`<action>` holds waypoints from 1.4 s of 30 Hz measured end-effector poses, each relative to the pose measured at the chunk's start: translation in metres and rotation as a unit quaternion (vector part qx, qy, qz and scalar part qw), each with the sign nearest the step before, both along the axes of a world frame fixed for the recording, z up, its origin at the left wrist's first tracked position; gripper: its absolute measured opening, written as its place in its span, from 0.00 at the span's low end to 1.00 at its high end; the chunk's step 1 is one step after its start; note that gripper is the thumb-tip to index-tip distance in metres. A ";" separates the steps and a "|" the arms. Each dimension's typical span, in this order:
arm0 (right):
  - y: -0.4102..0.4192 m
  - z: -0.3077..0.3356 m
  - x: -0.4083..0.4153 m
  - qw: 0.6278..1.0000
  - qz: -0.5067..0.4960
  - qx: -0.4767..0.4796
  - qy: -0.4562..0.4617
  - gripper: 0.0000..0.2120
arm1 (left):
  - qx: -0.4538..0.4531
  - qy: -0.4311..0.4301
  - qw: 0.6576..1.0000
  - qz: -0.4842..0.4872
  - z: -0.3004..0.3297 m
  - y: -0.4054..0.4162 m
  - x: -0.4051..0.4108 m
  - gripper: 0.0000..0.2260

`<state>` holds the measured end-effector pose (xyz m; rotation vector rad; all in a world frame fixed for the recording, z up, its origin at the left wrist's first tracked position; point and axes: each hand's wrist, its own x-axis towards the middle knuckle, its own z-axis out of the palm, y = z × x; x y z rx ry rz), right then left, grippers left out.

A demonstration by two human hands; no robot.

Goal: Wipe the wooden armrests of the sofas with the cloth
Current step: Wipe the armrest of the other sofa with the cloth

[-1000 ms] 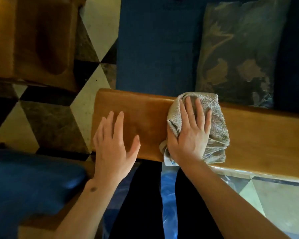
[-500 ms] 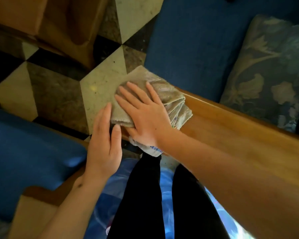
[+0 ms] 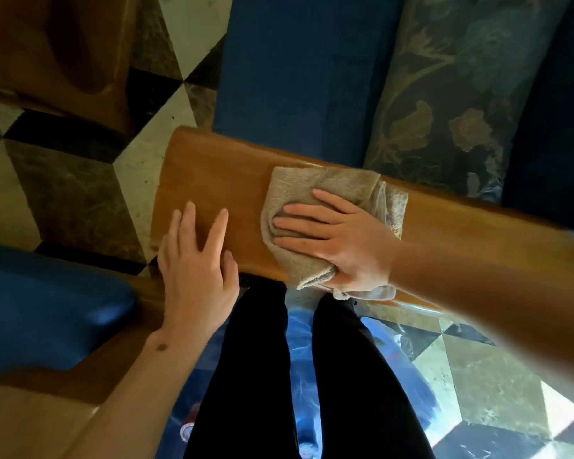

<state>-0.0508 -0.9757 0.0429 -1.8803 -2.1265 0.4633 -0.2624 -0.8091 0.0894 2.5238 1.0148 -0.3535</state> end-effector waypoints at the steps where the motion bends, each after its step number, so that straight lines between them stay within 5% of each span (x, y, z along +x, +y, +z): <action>1: -0.023 0.000 0.005 0.999 -0.038 0.006 0.001 0.33 | 0.002 0.012 1.000 -0.013 0.000 -0.015 0.006 0.30; 9: -0.172 0.002 0.033 0.969 -0.248 0.004 -0.005 0.32 | 0.015 0.022 0.991 -0.128 -0.006 -0.121 0.061 0.32; 22: -0.350 -0.005 0.061 0.931 -0.361 0.007 -0.054 0.34 | 0.005 0.025 0.966 -0.258 0.000 -0.243 0.129 0.31; 31: -0.268 0.004 0.003 0.810 -0.582 -0.034 -0.064 0.35 | 0.037 0.024 0.975 -0.219 0.002 -0.197 0.122 0.30; 42: 0.011 0.005 -0.059 0.866 -0.489 -0.089 -0.058 0.35 | 0.056 0.040 0.996 -0.064 -0.005 -0.036 0.033 0.27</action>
